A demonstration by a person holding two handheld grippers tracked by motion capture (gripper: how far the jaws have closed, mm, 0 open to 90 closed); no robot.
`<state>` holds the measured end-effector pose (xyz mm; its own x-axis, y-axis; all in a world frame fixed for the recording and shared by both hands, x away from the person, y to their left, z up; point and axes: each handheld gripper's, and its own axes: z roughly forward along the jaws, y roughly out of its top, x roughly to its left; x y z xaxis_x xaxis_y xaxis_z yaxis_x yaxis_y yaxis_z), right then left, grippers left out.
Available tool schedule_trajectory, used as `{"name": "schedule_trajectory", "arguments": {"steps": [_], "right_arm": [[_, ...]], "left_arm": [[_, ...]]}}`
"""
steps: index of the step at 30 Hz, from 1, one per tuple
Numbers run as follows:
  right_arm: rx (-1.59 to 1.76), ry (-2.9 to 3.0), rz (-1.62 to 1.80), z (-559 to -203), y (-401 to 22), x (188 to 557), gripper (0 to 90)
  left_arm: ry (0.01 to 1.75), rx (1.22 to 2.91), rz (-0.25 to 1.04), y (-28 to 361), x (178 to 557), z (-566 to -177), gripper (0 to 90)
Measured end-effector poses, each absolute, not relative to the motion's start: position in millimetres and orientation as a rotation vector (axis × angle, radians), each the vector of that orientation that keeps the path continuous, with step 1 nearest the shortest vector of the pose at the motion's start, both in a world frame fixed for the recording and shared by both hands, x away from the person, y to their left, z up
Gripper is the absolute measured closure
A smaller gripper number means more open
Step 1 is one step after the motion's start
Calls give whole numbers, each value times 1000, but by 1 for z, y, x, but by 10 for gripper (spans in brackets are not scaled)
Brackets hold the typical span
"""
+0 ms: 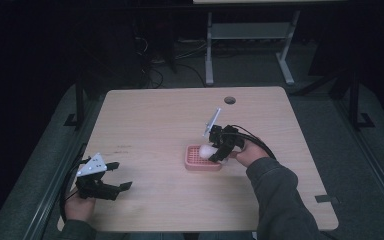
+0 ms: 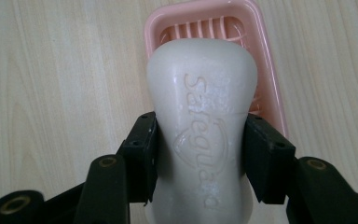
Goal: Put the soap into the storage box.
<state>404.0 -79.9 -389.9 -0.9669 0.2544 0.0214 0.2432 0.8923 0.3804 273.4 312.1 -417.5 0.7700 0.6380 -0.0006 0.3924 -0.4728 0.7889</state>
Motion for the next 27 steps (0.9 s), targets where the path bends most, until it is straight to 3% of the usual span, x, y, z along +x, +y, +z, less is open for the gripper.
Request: {"name": "schedule_trajectory", "arguments": {"steps": [27], "right_arm": [[407,3070,540,-412,-55,427,493]], "left_arm": [[763,2128,371,312,274,-417,148]]}}
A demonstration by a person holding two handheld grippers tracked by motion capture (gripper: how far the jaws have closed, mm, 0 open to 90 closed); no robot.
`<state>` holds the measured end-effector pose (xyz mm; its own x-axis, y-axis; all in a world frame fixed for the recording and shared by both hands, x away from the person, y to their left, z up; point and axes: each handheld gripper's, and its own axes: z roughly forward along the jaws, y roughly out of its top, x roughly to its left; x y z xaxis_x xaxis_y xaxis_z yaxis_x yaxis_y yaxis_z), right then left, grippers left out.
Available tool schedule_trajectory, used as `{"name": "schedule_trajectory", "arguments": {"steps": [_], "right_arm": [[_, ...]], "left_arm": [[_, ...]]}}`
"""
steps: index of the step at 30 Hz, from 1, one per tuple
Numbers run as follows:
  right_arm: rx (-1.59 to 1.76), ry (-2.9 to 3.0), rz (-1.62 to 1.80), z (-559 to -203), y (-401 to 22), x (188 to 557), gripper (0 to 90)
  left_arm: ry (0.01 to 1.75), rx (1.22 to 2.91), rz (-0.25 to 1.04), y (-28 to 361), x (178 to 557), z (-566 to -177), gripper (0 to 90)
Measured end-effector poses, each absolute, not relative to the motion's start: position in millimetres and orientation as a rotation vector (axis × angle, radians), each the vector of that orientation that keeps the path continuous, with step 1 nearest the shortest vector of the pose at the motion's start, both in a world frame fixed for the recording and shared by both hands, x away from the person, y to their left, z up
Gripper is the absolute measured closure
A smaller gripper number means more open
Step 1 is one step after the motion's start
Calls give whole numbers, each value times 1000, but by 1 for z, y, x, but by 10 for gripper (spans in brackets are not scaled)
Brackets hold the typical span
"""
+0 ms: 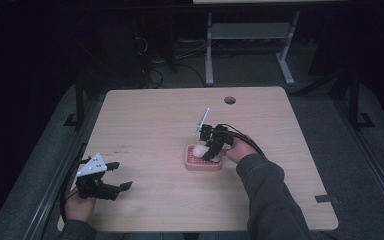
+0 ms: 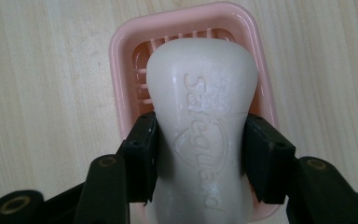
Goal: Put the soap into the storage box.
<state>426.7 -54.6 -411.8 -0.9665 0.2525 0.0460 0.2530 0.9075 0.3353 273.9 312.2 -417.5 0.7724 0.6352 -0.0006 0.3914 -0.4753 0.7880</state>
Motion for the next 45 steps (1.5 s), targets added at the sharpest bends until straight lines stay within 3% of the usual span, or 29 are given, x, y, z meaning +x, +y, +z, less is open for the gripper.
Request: {"name": "schedule_trajectory", "arguments": {"steps": [45], "right_arm": [[-393,-3066,-519,-419,-45,428,489]], "left_arm": [[762,2129,370,312,274,-417,148]]}}
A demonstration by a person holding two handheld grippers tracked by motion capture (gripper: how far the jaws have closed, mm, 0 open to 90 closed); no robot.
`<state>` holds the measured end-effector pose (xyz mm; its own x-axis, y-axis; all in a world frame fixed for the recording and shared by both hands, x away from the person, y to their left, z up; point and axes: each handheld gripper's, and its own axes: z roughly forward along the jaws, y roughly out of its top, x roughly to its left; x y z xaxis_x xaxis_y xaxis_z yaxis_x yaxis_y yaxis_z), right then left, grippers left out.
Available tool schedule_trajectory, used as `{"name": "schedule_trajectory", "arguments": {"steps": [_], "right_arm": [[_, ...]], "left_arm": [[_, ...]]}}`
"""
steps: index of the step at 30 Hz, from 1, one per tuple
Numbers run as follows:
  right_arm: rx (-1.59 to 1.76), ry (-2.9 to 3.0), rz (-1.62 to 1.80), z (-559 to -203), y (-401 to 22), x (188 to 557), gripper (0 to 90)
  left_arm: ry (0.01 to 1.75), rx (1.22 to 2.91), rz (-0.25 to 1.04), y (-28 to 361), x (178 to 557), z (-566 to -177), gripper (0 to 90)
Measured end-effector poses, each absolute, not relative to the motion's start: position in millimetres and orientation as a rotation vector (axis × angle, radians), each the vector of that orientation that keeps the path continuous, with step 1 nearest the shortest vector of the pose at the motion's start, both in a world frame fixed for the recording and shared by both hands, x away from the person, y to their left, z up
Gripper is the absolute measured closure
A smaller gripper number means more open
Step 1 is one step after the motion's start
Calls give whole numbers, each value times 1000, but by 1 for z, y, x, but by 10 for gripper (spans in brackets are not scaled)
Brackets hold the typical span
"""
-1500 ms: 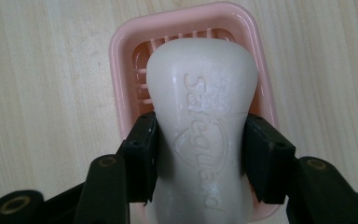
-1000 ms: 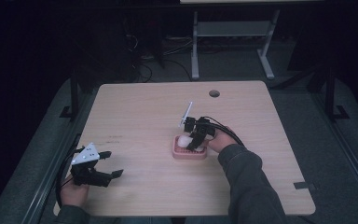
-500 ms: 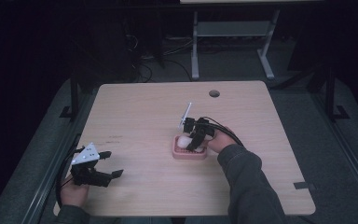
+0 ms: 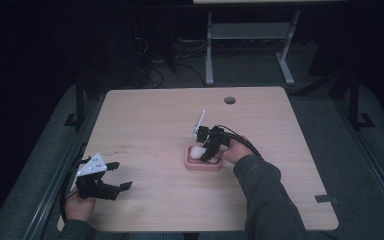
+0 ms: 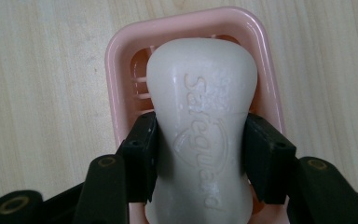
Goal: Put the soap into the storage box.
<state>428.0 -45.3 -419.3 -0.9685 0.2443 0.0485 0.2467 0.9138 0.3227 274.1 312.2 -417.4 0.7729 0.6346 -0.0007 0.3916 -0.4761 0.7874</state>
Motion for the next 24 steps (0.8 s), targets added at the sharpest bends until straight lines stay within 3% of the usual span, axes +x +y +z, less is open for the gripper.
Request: {"name": "schedule_trajectory", "arguments": {"steps": [24], "right_arm": [[-437,-3046,-649,-405,-58,422,411]], "left_arm": [[763,2127,369,312,274,-418,148]]}}
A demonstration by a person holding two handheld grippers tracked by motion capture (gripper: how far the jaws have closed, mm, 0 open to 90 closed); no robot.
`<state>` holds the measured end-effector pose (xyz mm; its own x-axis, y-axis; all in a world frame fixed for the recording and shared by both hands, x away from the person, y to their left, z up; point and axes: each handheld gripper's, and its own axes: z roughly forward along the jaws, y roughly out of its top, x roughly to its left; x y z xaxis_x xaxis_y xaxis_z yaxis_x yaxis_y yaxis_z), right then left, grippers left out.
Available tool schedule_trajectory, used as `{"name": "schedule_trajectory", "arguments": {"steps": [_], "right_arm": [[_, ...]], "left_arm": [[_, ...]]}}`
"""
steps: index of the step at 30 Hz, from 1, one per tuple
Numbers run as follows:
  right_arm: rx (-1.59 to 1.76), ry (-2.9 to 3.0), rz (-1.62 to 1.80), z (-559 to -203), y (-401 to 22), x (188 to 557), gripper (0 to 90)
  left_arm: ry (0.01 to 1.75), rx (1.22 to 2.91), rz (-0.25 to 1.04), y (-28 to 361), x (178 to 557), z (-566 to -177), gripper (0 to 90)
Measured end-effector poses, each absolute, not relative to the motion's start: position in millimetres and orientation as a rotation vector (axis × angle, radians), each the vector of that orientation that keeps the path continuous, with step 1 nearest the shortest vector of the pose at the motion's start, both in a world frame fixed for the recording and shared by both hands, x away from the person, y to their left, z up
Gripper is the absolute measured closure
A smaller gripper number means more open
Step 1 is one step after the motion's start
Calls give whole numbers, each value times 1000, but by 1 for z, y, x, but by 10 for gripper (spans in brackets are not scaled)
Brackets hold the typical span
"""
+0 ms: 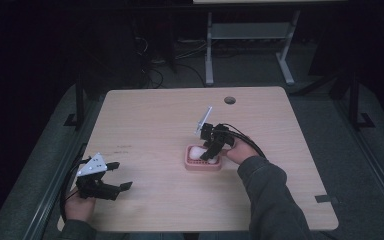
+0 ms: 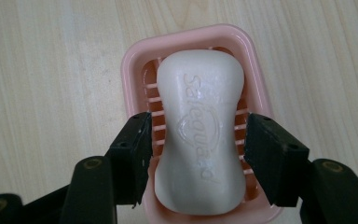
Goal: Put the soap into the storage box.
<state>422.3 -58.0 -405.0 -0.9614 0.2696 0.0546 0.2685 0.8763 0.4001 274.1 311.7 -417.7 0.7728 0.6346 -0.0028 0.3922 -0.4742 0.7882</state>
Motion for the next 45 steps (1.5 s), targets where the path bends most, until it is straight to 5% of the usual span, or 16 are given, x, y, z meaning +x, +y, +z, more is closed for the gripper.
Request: {"name": "schedule_trajectory", "arguments": {"steps": [45], "right_arm": [[567,2966,722,-395,-109,398,311]], "left_arm": [[765,2138,370,310,274,-419,148]]}}
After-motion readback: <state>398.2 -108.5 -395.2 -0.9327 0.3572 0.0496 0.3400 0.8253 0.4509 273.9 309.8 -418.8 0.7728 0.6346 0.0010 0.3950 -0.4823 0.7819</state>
